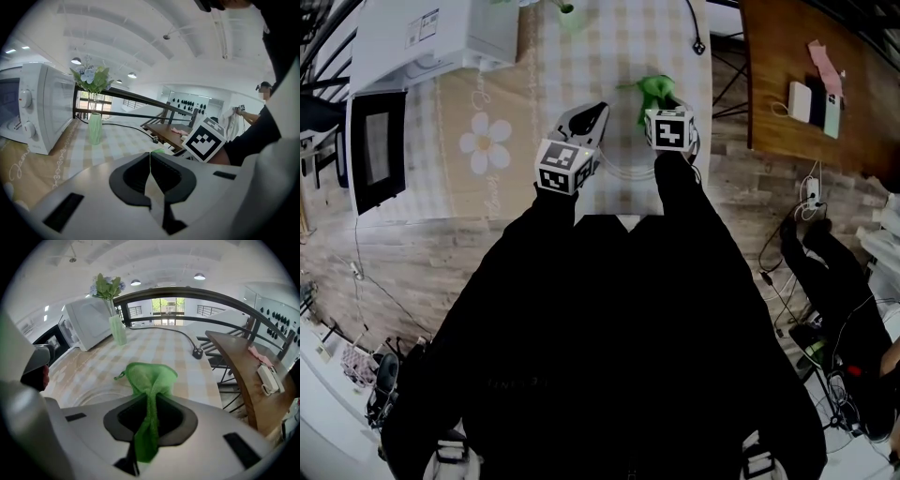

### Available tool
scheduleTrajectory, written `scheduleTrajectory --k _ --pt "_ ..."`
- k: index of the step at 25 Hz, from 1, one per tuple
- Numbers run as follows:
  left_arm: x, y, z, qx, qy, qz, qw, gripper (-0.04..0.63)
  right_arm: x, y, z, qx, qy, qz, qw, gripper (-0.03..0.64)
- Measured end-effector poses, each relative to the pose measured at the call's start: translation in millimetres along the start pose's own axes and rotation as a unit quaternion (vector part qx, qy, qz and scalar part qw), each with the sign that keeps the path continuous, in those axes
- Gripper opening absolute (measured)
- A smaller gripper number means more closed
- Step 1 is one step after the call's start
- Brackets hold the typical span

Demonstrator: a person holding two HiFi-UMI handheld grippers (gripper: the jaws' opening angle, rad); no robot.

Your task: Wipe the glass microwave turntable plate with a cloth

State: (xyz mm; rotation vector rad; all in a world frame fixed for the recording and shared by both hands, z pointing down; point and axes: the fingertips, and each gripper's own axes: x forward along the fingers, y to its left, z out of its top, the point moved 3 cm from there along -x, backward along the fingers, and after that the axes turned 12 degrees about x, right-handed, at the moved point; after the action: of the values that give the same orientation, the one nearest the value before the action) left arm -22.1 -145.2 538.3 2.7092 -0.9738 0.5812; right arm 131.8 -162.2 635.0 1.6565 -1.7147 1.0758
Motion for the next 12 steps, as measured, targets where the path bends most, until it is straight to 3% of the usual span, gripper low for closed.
scheduleTrajectory --k 12 --pt "4.4 -14.9 3.7 0.008 -0.001 -0.009 0.9999 0.021 -14.6 -53.1 -5.5 0.023 -0.009 -0.038 0.999 0.071"
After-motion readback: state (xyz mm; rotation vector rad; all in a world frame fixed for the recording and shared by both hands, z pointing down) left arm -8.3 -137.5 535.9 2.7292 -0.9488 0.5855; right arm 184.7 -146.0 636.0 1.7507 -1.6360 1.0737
